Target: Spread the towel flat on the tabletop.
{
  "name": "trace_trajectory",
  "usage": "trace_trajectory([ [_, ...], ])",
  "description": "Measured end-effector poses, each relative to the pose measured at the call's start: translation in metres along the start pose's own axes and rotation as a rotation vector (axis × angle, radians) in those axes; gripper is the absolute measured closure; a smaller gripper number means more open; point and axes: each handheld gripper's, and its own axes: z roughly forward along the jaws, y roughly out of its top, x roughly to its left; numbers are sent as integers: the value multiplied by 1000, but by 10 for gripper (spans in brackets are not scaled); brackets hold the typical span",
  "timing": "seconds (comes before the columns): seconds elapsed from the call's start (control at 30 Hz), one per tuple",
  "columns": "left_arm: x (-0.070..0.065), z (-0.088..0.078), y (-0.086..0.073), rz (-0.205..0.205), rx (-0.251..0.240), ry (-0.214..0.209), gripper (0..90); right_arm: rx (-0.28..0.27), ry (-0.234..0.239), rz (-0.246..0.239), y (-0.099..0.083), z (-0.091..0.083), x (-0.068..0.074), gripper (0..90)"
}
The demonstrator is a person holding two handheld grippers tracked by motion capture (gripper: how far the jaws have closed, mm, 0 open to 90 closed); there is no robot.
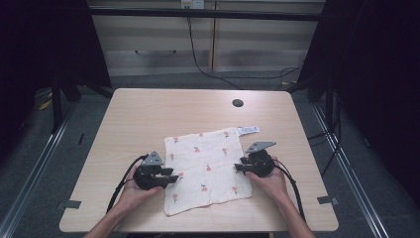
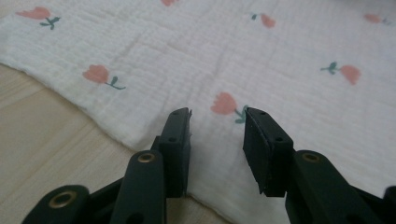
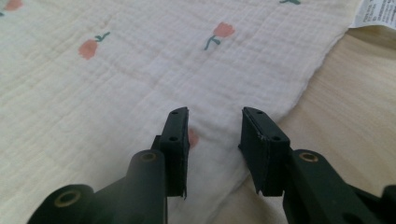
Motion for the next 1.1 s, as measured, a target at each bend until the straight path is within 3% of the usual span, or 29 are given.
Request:
trace_trajectory([
  [0.2, 5, -3, -1, 18, 8, 22, 743, 13, 16, -24, -2, -3, 7, 835],
  [0.3, 7, -3, -1, 36, 13, 35, 813, 12, 42, -12, -4, -5, 8, 877],
  [0.43, 9, -4, -1, 34, 24, 34, 844, 12, 71, 13, -9, -10, 10, 880],
  [0.73, 10, -12, -8, 23, 22, 28, 849, -3, 109, 20, -27, -25, 25, 879],
  [0.8, 8, -15, -10, 35, 23, 20, 849, -3, 110, 19, -30, -27, 27, 878],
  [0.9, 7, -18, -14, 14, 23, -4, 848, -2, 116, 10, -31, -28, 30, 876],
  [1.1, 4, -24, -20, 15, 18, -12, 849, 3, 134, 8, -35, -33, 38, 872],
])
